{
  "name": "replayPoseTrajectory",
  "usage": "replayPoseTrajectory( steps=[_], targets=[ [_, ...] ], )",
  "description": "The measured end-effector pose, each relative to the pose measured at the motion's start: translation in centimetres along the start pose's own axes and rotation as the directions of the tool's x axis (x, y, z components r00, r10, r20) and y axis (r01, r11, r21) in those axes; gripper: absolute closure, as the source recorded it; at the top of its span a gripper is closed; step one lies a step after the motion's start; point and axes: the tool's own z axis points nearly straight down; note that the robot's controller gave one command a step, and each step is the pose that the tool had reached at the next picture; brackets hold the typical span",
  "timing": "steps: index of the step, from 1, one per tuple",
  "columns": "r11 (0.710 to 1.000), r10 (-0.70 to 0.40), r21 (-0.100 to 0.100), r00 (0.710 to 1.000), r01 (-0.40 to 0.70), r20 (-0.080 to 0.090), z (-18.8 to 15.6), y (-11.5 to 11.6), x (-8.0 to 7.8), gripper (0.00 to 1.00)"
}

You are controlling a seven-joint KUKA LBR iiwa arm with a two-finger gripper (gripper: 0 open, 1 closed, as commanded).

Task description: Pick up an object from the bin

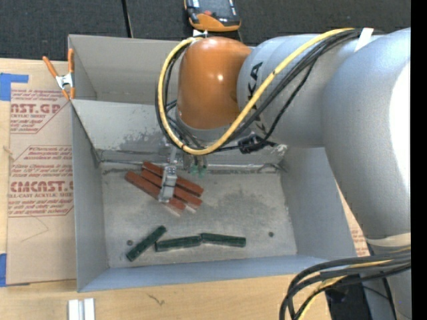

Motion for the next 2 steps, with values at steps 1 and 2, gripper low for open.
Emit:
replayPoseTrajectory(
  steps=[1, 2],
  targets=[
    [1.000, 0.019, 0.003, 1.000, -0.019, -0.003, 1.5, -3.4, 0.2, 0.00],
    [0.999, 0.047, 0.001, 0.999, -0.047, -0.001, 2.9, -2.5, -0.1, 0.00]
  ],
)
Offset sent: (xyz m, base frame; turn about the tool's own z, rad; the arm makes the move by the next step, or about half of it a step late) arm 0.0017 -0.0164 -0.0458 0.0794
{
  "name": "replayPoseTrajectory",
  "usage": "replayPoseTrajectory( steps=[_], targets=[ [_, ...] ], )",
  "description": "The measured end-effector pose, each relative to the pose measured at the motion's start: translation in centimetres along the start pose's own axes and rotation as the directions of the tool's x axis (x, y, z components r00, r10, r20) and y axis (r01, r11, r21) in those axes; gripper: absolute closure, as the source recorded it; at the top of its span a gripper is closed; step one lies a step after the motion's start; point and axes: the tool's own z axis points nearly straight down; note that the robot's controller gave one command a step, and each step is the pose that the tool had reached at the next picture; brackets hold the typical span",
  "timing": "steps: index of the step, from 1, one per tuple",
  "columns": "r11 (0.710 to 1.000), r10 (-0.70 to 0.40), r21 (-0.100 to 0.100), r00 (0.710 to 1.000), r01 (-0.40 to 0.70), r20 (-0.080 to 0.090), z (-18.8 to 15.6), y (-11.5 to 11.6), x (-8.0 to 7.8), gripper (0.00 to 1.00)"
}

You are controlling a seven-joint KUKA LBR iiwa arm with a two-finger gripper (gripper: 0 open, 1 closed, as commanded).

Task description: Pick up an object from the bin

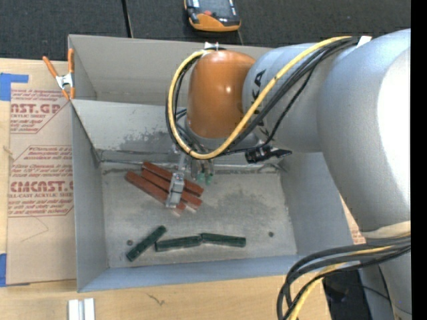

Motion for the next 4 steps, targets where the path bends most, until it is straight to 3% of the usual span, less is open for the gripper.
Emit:
replayPoseTrajectory(
  steps=[1, 2, 4],
  targets=[
    [0.976, 0.219, -0.001, 0.976, -0.219, 0.001, 7.1, 0.2, 0.4, 0.00],
    [0.992, 0.129, -0.003, 0.992, -0.129, 0.009, 8.1, 0.5, -0.4, 1.00],
    [0.993, 0.114, 0.001, 0.993, -0.114, 0.001, 7.2, 0.5, -0.2, 1.00]
  ],
)
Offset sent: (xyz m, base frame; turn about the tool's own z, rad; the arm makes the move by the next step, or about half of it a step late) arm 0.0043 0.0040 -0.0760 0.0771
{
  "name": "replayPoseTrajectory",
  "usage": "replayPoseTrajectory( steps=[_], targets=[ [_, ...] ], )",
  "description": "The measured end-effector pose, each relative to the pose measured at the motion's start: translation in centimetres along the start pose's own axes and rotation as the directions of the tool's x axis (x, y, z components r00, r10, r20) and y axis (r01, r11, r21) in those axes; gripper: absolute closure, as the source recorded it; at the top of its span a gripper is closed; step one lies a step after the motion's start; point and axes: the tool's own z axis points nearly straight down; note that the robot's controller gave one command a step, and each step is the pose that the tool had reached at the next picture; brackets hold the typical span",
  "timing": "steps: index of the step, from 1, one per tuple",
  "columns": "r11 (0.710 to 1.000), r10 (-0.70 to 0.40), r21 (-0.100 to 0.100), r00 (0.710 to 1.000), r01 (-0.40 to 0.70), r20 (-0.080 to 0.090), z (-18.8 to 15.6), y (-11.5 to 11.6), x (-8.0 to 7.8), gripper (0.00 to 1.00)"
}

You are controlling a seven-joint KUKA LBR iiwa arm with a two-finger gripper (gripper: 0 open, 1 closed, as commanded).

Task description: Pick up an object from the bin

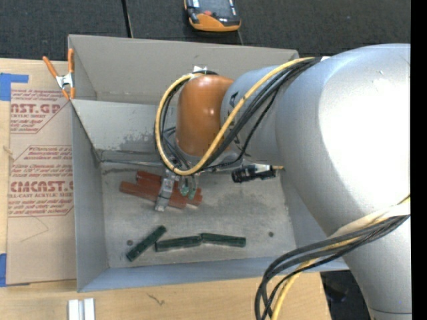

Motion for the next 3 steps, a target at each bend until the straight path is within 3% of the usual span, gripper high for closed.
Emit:
replayPoseTrajectory(
  steps=[3],
  targets=[
    [1.000, 0.001, -0.002, 1.000, -0.001, 0.001, -3.6, 0.1, 0.0, 1.00]
  ],
)
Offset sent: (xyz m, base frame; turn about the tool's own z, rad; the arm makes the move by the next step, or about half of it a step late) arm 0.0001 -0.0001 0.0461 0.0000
